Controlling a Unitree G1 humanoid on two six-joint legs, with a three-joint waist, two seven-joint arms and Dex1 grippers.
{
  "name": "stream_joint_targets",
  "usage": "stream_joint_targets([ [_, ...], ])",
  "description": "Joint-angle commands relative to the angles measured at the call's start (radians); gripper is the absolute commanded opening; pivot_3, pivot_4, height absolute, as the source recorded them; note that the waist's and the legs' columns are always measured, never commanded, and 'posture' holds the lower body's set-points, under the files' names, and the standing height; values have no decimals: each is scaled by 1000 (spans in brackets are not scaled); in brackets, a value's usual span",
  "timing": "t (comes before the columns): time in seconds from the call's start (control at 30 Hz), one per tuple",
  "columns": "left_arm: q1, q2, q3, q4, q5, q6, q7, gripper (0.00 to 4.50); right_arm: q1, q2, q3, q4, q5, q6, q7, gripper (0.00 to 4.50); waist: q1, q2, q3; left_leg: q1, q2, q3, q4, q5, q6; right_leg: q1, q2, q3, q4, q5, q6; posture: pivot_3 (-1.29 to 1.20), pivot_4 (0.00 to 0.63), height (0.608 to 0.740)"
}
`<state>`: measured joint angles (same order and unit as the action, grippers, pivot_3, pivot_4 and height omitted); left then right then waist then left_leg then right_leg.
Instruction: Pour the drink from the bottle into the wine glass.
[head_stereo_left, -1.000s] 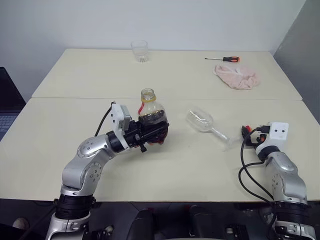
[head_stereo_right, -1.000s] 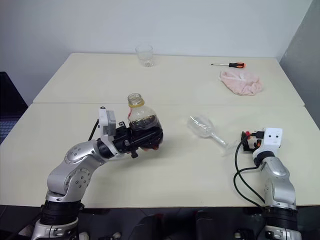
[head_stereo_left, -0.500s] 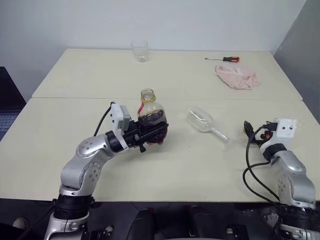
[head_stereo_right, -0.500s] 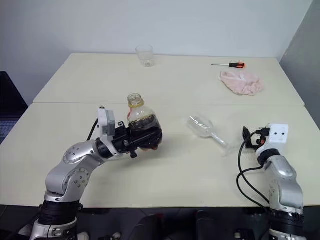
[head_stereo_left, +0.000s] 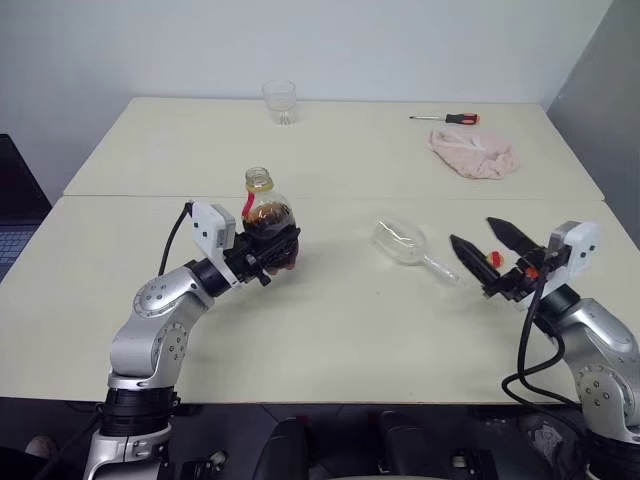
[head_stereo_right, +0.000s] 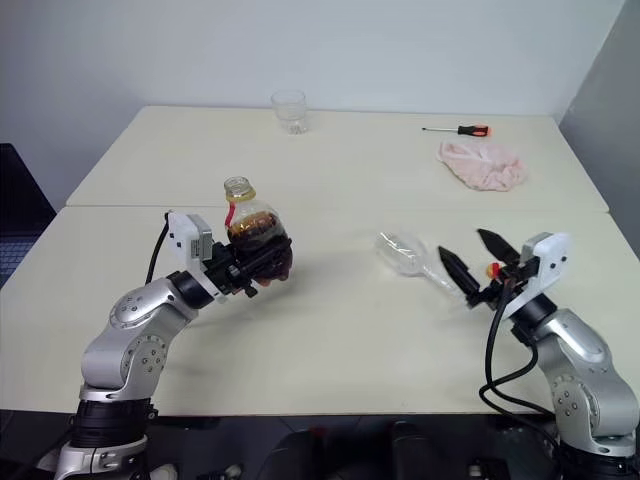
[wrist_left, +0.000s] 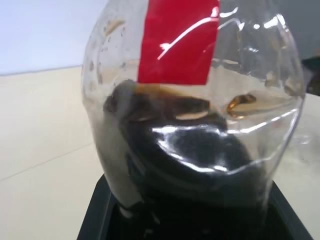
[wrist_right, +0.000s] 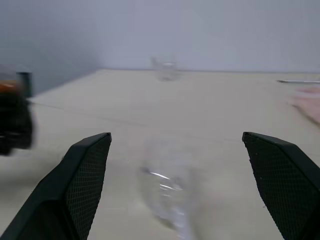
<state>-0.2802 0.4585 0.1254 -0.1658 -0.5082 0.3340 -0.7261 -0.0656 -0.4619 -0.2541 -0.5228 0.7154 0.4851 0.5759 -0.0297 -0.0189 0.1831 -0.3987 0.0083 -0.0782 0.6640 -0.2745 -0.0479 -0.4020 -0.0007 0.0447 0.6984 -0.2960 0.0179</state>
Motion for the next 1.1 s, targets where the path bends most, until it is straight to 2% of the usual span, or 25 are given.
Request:
stream_joint_targets([
  [0.03, -12, -5, 29, -29, -5, -38, 12, 1699, -28, -53, 47, -96, 97, 46, 85, 4478, 0, 0, 0, 0, 0, 0, 0, 0, 0, 0, 0, 0, 0, 0, 0, 0, 150, 740],
  [0.27, -59, 11, 55, 87, 50, -108, 39, 1699, -82, -108, 106, -123, 132, 56, 151, 4478, 0, 0, 0, 1, 0, -1, 0, 0, 0, 3, 0, -2, -1, 0, 0, 0, 150, 740],
  [0.33, -111, 11, 69, 176, 88, -162, 65, 1699, -115, -107, 144, -110, 89, 40, 154, 4478, 1, 0, 0, 1, 0, -2, 0, 0, 0, 3, 0, -3, -1, 0, 0, 0, 150, 740],
  [0.63, -249, -5, 105, 432, 172, -328, 148, 1699, -202, -41, 239, -46, -14, 13, 107, 4478, 1, 0, 0, 0, 0, -2, 1, 0, 0, 2, -1, -3, -1, 0, 0, 0, 150, 740],
  [1.1, -292, -23, 141, 711, 223, -551, 216, 1699, -266, 41, 292, 7, -80, -16, 108, 4478, 0, -1, 0, 0, 0, -2, 1, 0, 0, 1, -1, -3, 0, 0, 0, 0, 150, 740],
])
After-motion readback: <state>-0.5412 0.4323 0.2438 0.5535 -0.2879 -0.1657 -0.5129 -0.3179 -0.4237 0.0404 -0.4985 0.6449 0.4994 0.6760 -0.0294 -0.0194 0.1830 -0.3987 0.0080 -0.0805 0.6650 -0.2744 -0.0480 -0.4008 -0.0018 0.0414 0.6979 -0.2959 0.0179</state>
